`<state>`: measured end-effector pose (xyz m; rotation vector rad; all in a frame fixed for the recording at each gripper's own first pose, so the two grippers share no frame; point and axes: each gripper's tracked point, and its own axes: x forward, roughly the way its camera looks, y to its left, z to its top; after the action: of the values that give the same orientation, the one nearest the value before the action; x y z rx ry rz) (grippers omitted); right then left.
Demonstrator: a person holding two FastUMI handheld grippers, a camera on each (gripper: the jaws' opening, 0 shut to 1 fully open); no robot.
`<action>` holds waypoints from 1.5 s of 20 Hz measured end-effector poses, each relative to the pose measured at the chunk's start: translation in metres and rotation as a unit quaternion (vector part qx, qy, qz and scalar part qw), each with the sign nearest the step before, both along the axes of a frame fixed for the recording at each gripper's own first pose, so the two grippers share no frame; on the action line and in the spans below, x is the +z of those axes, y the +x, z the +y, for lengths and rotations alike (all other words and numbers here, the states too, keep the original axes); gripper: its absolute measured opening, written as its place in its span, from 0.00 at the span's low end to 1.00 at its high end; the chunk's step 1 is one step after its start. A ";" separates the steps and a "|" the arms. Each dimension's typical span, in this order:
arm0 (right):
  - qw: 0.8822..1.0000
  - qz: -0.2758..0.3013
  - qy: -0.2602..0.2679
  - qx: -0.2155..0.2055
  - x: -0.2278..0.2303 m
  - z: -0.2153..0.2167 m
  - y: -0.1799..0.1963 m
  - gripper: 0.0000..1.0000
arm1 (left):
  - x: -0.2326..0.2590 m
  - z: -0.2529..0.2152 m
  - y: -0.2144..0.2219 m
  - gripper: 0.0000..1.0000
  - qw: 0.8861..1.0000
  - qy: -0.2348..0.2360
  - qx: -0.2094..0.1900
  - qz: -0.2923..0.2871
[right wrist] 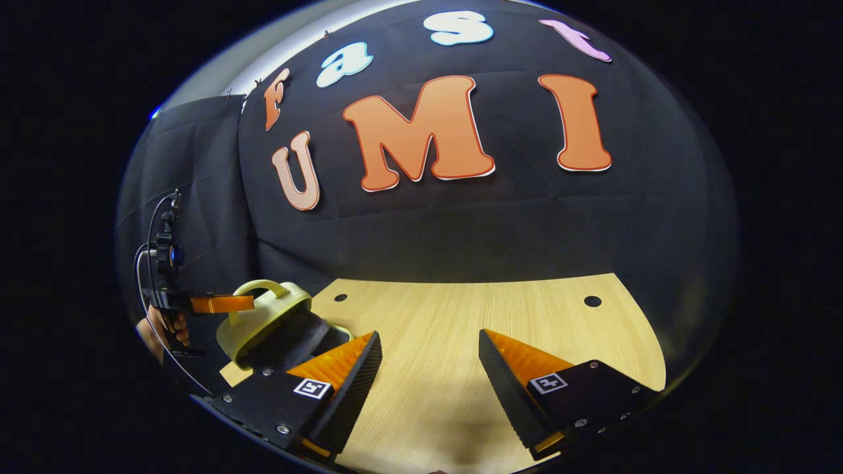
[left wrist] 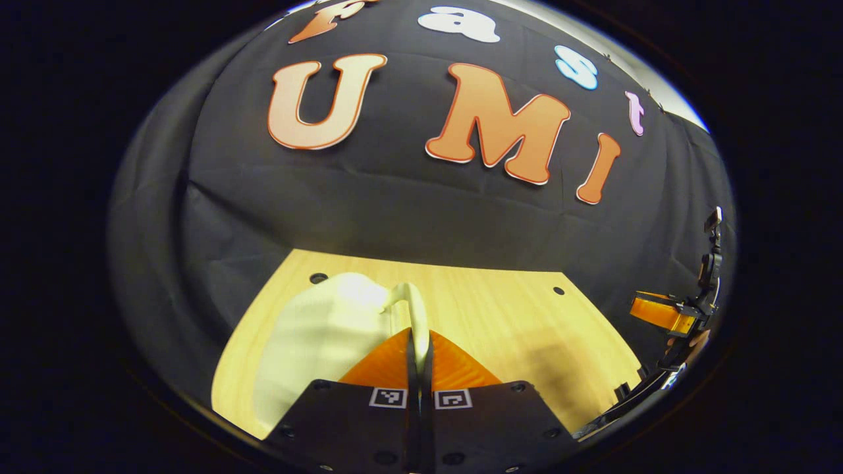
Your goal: First open the suitcase, pack the skin care products into it, and then close the suitcase.
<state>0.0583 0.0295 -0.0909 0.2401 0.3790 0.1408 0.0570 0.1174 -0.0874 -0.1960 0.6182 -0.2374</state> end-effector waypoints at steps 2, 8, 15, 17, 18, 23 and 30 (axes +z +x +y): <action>1.000 0.003 -0.001 0.001 -0.003 -0.005 -0.003 0.94 | -0.016 -0.020 -0.003 0.01 1.000 -0.001 -0.008 0.012; 1.000 0.005 -0.004 0.009 -0.008 -0.014 -0.009 0.94 | -0.061 -0.062 -0.006 0.01 0.997 -0.034 -0.023 0.060; 1.000 0.009 -0.007 0.025 -0.018 -0.013 -0.019 0.94 | -0.105 -0.092 -0.013 0.04 0.994 0.050 -0.050 0.088; 1.000 0.010 -0.006 0.028 -0.020 -0.012 -0.020 0.94 | -0.117 -0.104 -0.024 0.15 0.991 0.056 -0.065 0.100; 1.000 0.010 -0.007 0.028 -0.021 -0.012 -0.020 0.94 | -0.121 -0.109 -0.029 0.15 0.990 0.055 -0.071 0.107; 0.999 0.007 -0.012 0.029 -0.022 -0.010 -0.020 0.94 | -0.099 -0.136 -0.026 0.36 0.994 0.036 -0.082 0.063; 0.998 -0.041 -0.042 0.012 0.002 -0.003 -0.006 0.94 | -0.008 -0.157 -0.009 0.92 0.991 0.079 -0.079 -0.068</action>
<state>0.0524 0.0265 -0.0891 0.1472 0.3058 0.1579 0.0482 -0.0401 -0.0951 0.0230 0.5149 -0.3506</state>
